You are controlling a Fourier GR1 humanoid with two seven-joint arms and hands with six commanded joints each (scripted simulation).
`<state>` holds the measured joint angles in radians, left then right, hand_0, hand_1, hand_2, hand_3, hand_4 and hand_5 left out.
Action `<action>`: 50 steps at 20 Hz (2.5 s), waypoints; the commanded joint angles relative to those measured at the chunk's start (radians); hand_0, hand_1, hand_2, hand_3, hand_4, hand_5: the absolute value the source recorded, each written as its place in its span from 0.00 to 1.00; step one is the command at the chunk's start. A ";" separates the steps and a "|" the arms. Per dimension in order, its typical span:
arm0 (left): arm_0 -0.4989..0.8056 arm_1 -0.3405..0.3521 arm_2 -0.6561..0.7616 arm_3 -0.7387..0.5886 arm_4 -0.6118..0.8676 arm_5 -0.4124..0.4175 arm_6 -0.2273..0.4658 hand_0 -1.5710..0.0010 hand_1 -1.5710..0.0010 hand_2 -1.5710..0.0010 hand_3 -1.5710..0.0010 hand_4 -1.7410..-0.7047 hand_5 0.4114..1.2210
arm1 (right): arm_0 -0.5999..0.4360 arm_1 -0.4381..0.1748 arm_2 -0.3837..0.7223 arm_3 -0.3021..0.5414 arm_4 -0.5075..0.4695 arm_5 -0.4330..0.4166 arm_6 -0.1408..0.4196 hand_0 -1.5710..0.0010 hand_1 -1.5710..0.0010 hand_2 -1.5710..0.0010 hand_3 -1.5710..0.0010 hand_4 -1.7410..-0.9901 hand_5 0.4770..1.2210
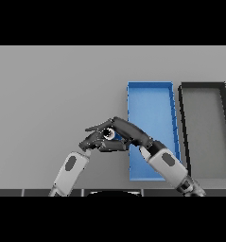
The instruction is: Pick up the blue pipe and place it into the blue bin.
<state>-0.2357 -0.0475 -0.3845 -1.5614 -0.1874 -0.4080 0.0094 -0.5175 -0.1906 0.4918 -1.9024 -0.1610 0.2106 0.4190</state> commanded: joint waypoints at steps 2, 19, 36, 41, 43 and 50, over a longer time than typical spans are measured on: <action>0.004 0.004 0.009 -0.001 0.011 -0.005 0.033 0.88 0.89 0.89 0.90 0.72 0.44 | -0.006 0.002 0.006 -0.009 0.013 -0.013 -0.007 0.00 0.00 0.00 0.00 0.00 1.00; 0.014 -0.001 0.009 0.018 0.000 0.007 0.084 1.00 1.00 1.00 1.00 0.81 0.03 | -0.327 0.030 -0.292 0.003 -0.371 -0.067 0.166 0.00 0.00 0.00 0.00 0.00 1.00; 0.005 0.023 0.014 0.004 -0.011 0.006 0.089 1.00 1.00 1.00 1.00 0.84 0.01 | -0.118 -0.215 -0.651 0.165 -0.227 -0.117 0.191 0.00 0.00 0.00 0.00 0.00 1.00; 0.041 0.020 0.008 -0.002 -0.007 0.010 0.090 1.00 1.00 1.00 1.00 0.83 0.02 | 0.123 -0.246 -0.584 0.098 -0.231 -0.218 0.191 0.00 0.00 0.00 0.00 0.00 1.00; 0.036 0.019 0.008 -0.007 -0.007 0.012 0.094 1.00 1.00 1.00 1.00 0.83 0.02 | 0.193 -0.289 -0.529 0.082 -0.246 -0.296 0.191 0.00 0.00 0.00 0.00 0.00 1.00; 0.036 0.020 0.003 -0.023 0.000 0.005 0.108 1.00 1.00 1.00 1.00 0.83 0.01 | 0.294 -0.497 -0.272 0.102 -0.296 -0.615 0.183 0.00 0.00 0.00 0.35 0.00 1.00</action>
<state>-0.1999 -0.0274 -0.3816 -1.5841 -0.1876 -0.4027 0.1177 -0.2250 -0.6872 0.2196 -1.8010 -0.4572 -0.4034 0.5946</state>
